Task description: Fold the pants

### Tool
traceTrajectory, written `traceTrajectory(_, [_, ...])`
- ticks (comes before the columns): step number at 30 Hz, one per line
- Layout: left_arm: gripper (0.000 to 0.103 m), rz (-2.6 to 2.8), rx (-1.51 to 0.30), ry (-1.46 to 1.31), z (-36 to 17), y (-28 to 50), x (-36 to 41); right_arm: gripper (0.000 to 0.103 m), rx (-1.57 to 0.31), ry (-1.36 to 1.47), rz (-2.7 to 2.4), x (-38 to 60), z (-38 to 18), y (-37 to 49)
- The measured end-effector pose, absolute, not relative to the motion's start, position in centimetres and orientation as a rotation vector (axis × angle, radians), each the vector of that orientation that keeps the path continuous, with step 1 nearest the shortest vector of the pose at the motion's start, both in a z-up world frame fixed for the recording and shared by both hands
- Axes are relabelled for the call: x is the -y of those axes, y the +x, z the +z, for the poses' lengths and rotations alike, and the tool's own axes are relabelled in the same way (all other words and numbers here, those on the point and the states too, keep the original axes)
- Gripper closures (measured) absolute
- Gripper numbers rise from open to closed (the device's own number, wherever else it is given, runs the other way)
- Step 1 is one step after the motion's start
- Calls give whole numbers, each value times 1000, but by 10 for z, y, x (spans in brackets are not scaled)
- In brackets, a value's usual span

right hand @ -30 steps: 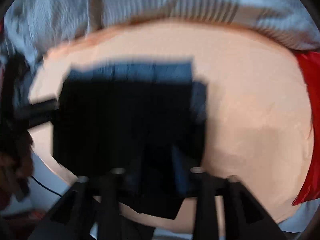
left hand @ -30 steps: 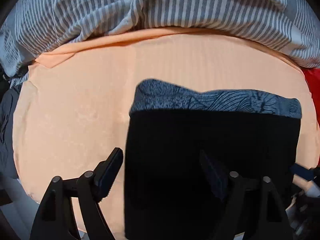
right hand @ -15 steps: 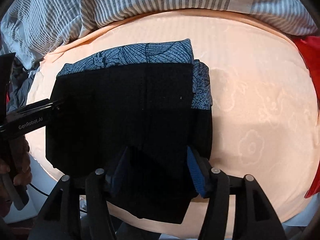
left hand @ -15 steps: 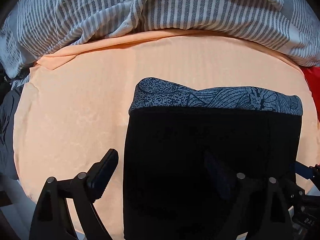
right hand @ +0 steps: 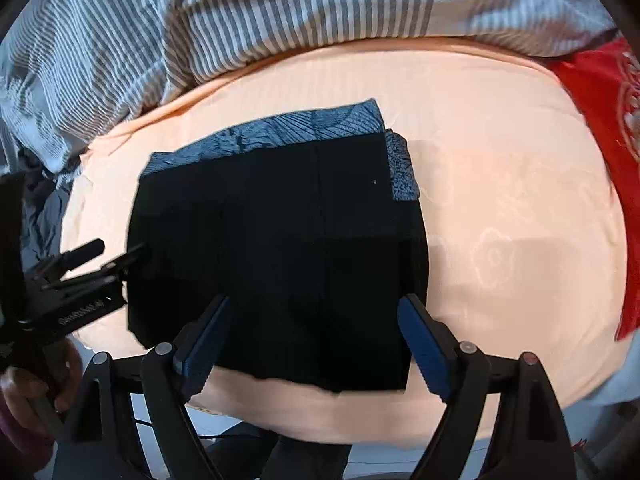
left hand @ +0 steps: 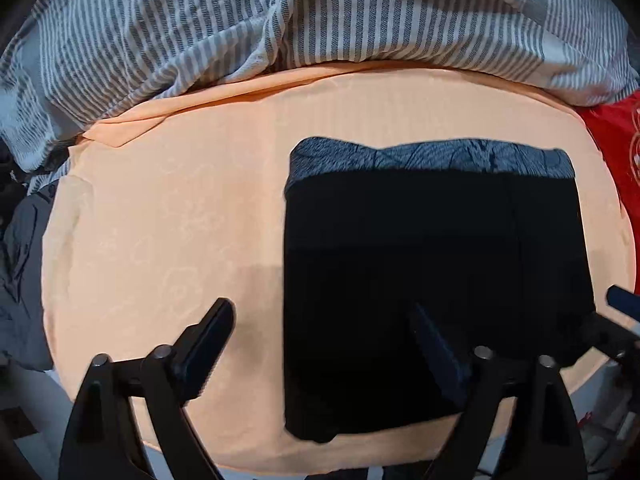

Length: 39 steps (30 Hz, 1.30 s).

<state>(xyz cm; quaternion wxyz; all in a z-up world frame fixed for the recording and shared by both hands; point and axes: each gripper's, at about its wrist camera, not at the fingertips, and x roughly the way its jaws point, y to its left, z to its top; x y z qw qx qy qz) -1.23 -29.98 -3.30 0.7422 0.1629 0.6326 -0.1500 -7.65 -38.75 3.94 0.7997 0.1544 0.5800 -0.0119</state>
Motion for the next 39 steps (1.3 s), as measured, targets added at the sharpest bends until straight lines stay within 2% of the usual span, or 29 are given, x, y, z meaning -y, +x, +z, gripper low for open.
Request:
traceTrajectory(2, [0,-334,-1373,358,-26,-17,293,14,-1228,312,-45,381,48,-83])
traceTrajectory(6, [0,-387,-1370,336,-16,-28,282,1,-1217,258,-106,369,57,-95])
traceTrajectory(9, [0,-409,-1339,363,-8,-41,276,1,-1205,261,-128,361,61,-109])
traceTrajectory(20, [0,-427,-1423,404,-16,-78,251,1,-1241,295,-215,344,54,-150])
traceTrajectory(39, [0,-398,-1427,413,-26,-107,267,1,-1295,215,-244,333,46,-138])
